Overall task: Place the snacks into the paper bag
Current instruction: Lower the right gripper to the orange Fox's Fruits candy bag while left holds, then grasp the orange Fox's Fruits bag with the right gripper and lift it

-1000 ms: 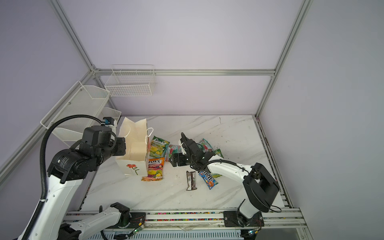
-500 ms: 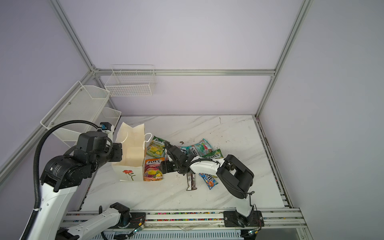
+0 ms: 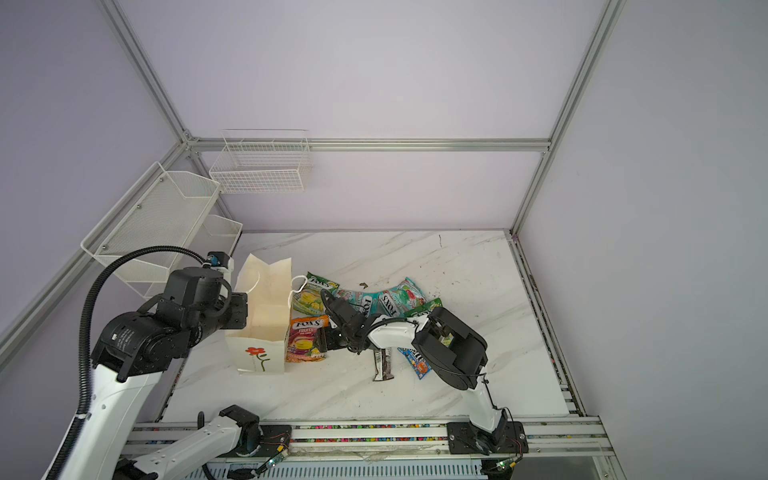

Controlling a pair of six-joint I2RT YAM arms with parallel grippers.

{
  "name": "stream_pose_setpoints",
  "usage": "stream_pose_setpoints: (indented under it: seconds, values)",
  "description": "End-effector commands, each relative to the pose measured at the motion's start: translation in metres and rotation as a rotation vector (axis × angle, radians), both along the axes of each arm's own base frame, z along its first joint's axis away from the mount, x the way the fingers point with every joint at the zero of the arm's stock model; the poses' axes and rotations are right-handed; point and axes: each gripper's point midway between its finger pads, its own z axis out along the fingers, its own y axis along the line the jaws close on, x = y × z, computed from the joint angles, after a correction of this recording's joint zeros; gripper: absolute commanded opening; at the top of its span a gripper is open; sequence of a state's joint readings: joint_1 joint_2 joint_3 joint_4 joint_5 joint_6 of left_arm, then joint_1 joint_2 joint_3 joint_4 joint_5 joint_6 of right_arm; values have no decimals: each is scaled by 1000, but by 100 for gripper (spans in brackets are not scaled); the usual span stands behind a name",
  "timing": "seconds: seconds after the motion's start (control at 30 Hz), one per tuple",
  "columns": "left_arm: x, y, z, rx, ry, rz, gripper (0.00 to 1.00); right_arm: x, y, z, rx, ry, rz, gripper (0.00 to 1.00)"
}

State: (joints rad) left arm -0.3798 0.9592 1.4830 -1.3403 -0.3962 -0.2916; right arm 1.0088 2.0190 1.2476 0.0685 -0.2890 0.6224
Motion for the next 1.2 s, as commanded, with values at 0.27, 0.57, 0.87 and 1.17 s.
stream_pose_setpoints:
  seconds: [0.27,0.57,0.87,1.17]
  values:
    - [8,4,-15,13,15,36,0,4,19,1,65,4,-15,46]
    - [7,3,-24,4,31,34,0,8,13,21,88,-34,-43,9]
    - [10,-2,-29,-16,43,25,0,8,2,56,108,-100,-52,0]
    - [10,-8,-38,-53,62,12,0,11,-33,128,124,-248,-112,0]
